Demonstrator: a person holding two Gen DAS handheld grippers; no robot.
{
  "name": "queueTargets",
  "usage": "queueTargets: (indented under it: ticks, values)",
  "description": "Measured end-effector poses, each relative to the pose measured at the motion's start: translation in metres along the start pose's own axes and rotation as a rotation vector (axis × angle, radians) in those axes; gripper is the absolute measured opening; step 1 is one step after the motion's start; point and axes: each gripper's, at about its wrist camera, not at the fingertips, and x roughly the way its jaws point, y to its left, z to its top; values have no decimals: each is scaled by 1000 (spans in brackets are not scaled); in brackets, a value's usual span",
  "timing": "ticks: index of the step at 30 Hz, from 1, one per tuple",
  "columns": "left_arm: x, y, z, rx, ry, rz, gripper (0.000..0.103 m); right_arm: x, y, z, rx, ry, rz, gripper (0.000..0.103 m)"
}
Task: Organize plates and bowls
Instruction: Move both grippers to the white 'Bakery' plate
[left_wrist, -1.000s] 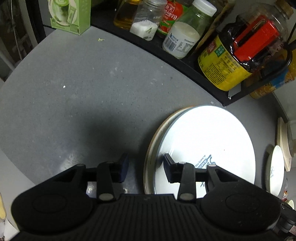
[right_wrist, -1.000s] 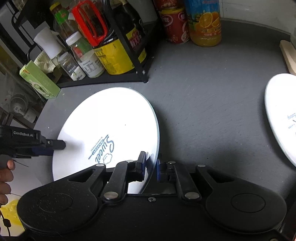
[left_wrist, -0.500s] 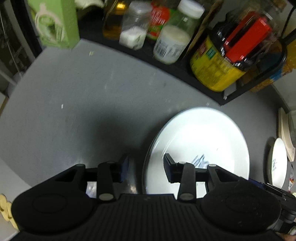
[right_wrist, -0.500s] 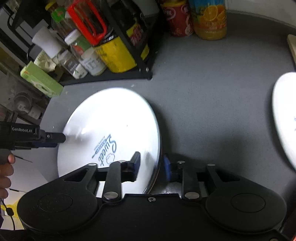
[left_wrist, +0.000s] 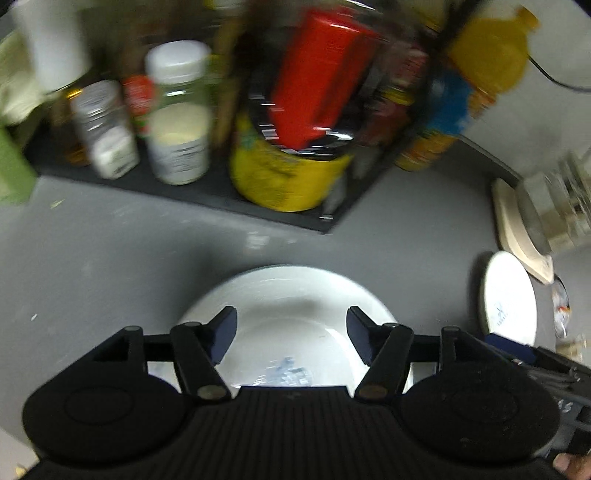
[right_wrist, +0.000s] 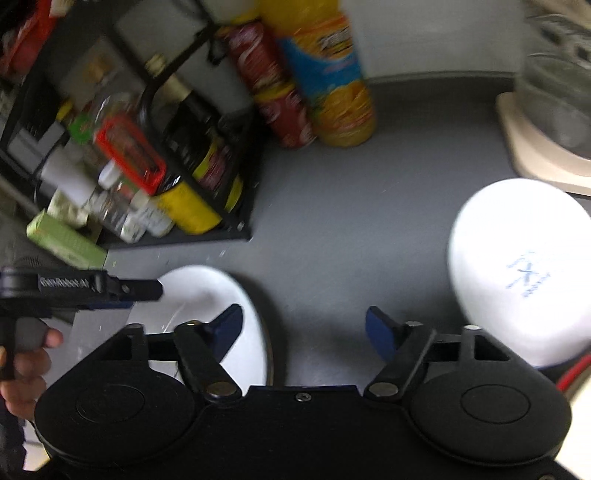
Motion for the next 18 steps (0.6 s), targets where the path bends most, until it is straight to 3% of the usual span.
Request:
queueTargets:
  ticks: [3, 10, 18]
  values:
    - [4, -20, 4, 48, 3, -28, 68, -12, -11, 5, 28, -29, -22, 86]
    - [16, -71, 10, 131, 16, -51, 70, -36, -47, 11, 94, -91, -71, 91]
    - [22, -116, 12, 117, 48, -79, 70, -58, -87, 15, 143, -111, -96, 92]
